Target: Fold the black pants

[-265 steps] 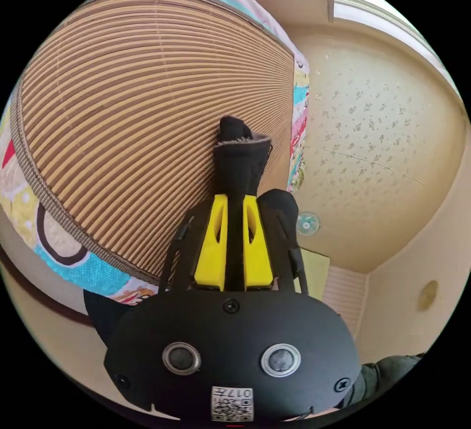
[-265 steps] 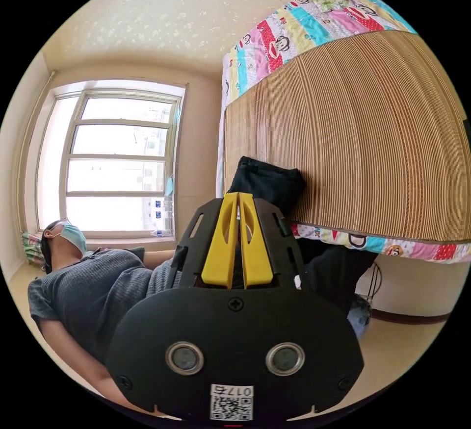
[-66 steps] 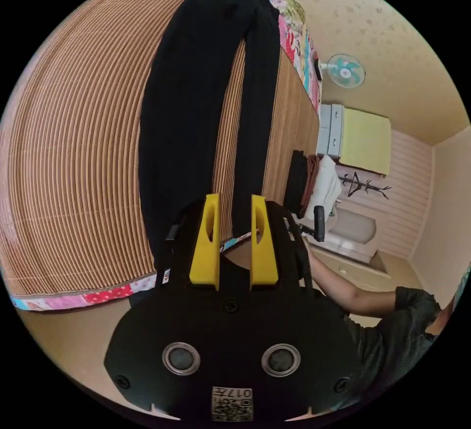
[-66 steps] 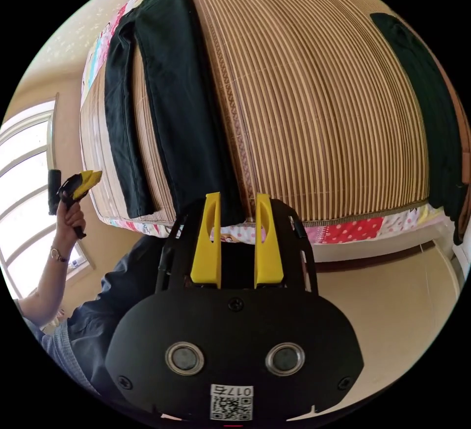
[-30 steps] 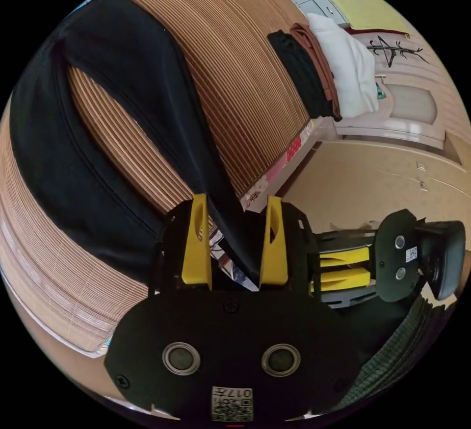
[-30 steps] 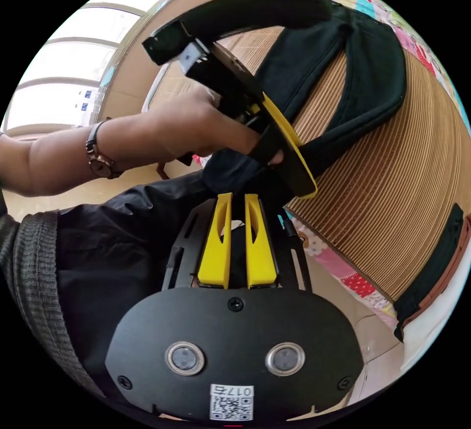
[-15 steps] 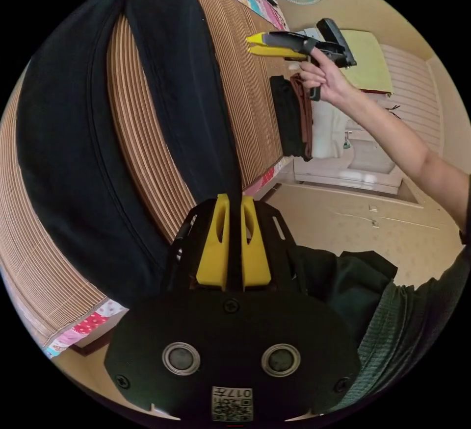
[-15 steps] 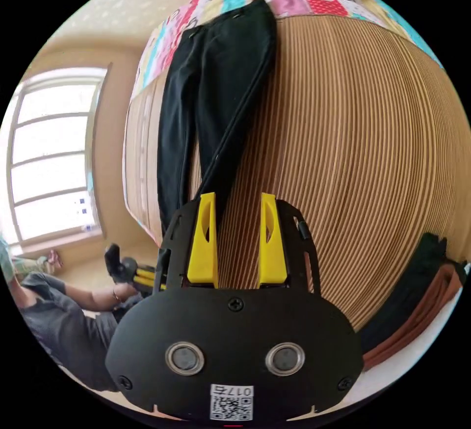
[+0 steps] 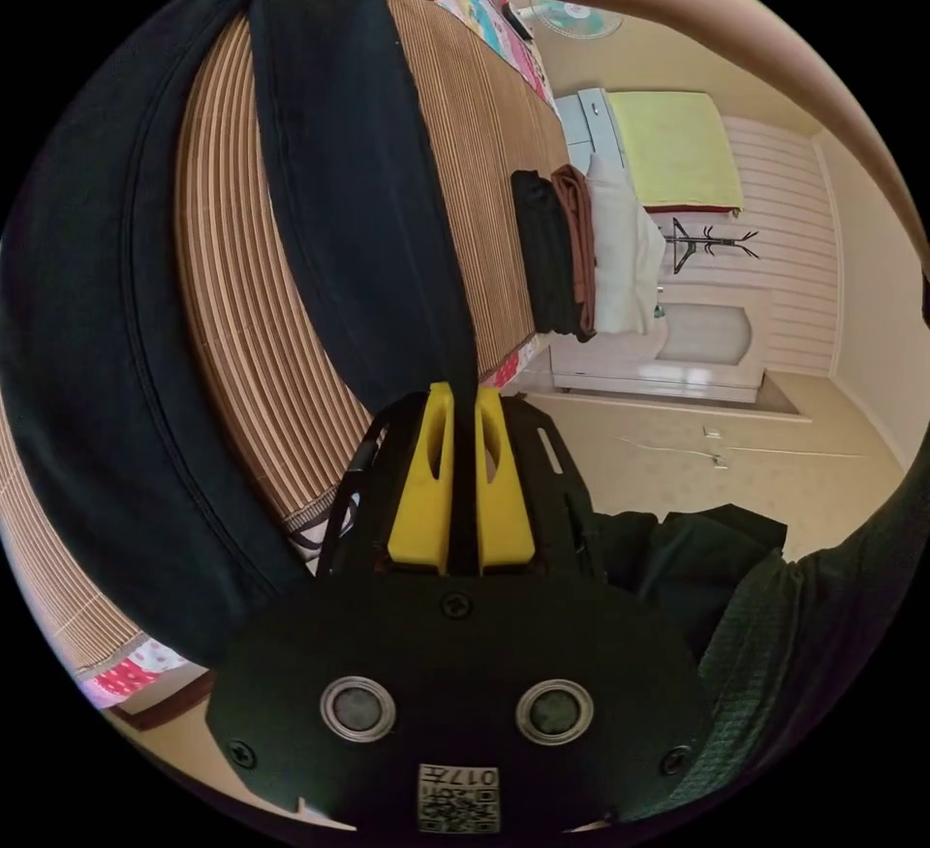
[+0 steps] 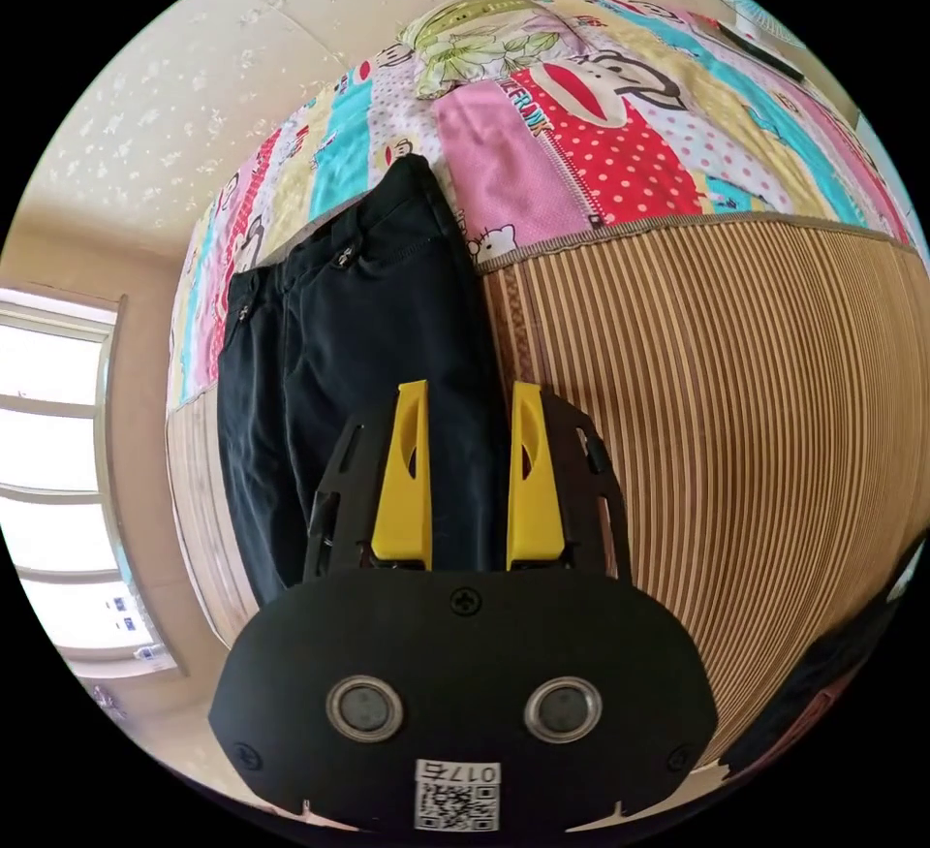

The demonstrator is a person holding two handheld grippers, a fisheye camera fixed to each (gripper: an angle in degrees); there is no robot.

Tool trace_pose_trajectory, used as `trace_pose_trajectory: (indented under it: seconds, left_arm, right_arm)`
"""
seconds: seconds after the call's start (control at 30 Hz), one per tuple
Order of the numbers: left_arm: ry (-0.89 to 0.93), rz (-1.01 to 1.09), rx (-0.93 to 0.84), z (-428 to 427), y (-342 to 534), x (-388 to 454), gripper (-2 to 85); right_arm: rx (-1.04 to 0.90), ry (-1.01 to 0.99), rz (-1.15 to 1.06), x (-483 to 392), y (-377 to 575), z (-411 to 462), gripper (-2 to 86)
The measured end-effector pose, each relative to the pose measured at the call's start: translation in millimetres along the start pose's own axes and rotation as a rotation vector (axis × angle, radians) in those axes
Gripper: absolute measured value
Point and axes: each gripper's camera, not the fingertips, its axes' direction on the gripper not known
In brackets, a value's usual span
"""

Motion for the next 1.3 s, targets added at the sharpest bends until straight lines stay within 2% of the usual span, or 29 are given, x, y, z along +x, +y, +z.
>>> trace_pose_trajectory:
  seconds: [0.13, 0.2, 0.27, 0.3, 0.37, 0.47, 0.63, 0.77, 0.9, 1.0, 1.07, 1.17, 1.23, 1.3]
  left_arm:
    - [0.101, -0.026, 0.08, -37, 3, 2, 3.4]
    - [0.164, -0.042, 0.125, -58, 8, 3, 3.1]
    - [0.221, -0.092, 0.217, -86, 23, 2, 2.7]
    - [0.268, -0.118, 0.284, -104, 35, 4, 2.4]
    - [0.35, -0.151, 0.349, -125, 52, 5, 2.2]
    - [0.342, -0.252, 0.387, -152, 76, 4, 2.2]
    - [0.132, -0.456, 0.434, -208, 93, -34, 3.8]
    - [0.07, -0.559, 0.321, -224, 84, -73, 5.0]
    - [0.088, -0.496, 0.264, -237, 71, -68, 5.2]
    - [0.075, -0.462, 0.208, -243, 63, -49, 5.1]
    - [0.081, -0.43, 0.186, -247, 59, -37, 4.9]
    - [0.242, -0.299, 0.207, -258, 56, -15, 4.0]
    - [0.503, -0.186, 0.289, -267, 60, -5, 3.8]
    - [0.722, -0.164, 0.348, -266, 66, -7, 3.5]
  right_arm:
    - [-0.053, 0.061, 0.023, -23, -16, 9, 5.6]
    - [0.025, 0.08, 0.027, -44, -12, -11, 4.2]
    - [0.195, 0.205, 0.042, -97, 8, -52, 3.5]
    - [0.225, 0.234, -0.005, -118, 14, -60, 3.3]
    - [0.266, 0.341, -0.299, -216, 36, -72, 2.9]
    - [0.281, 0.242, -0.45, -301, 51, -72, 2.8]
    - [0.089, -0.054, -0.411, -357, 25, 3, 3.4]
    - [0.068, -0.196, -0.342, -325, 38, 17, 3.8]
    - [-0.082, -0.214, -0.483, -266, 88, 7, 5.2]
    - [-0.193, -0.204, -0.51, -191, 147, -11, 7.0]
    - [-0.287, -0.289, -0.41, -126, 191, -15, 8.8]
    - [-0.341, -0.514, -0.223, -59, 238, -14, 13.0]
    - [-0.329, -0.63, -0.136, -34, 260, -11, 14.8]
    - [-0.322, -0.753, -0.079, -24, 277, -6, 15.9]
